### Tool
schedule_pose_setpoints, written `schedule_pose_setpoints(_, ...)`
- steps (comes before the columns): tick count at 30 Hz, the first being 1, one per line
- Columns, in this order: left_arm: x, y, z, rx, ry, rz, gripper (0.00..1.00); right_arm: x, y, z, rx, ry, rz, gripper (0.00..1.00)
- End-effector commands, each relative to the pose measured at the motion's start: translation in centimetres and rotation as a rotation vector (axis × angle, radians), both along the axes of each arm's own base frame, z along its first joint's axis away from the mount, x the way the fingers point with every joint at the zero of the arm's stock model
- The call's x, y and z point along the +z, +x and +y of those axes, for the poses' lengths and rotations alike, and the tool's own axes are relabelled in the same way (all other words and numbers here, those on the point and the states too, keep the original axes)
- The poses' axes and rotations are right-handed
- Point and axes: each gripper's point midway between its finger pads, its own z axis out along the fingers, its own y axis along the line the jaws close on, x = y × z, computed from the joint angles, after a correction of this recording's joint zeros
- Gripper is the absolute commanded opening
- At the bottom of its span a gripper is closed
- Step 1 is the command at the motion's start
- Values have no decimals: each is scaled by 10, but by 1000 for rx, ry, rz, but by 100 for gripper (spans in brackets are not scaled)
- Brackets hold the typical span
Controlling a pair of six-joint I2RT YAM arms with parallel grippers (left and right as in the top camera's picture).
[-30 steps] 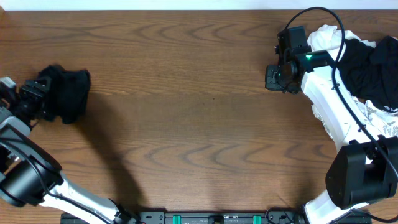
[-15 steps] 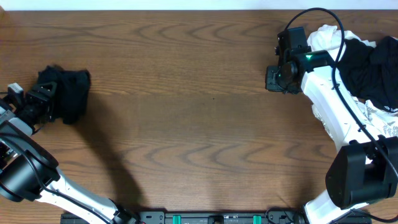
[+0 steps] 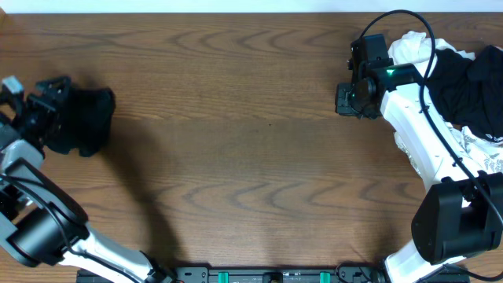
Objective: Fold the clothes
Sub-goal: 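Release the bundle and raise the left gripper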
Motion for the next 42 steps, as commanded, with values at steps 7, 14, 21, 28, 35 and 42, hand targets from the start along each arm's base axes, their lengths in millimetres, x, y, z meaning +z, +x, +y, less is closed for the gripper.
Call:
schedule_pose_setpoints(7,-44,13,-43,-62,53,141,93,-5,0,0,-18,-2,11,18)
schedule_pose_setpoints(14,-83,11,-41,-44,34,225,93,-5,-1,0,-18,-3,13,18)
schedule_pose_setpoints(21,-115,4,-39,-35,-8,282,93,-5,0,0,-18,-2,11,18)
schedule_pose_setpoints(28,-92,14,-49,-117,-29,160,99,-5,-1,0,-18,-3,12,18)
schedule_pose_setpoints(35,-2,27,-58,-164,-4,-44,98,-4,1,0,-19,-1,6,20)
schedule_pose_setpoints(42,57,16,-87,-159,172,-41,98,-4,1,8,-4,45,10,65)
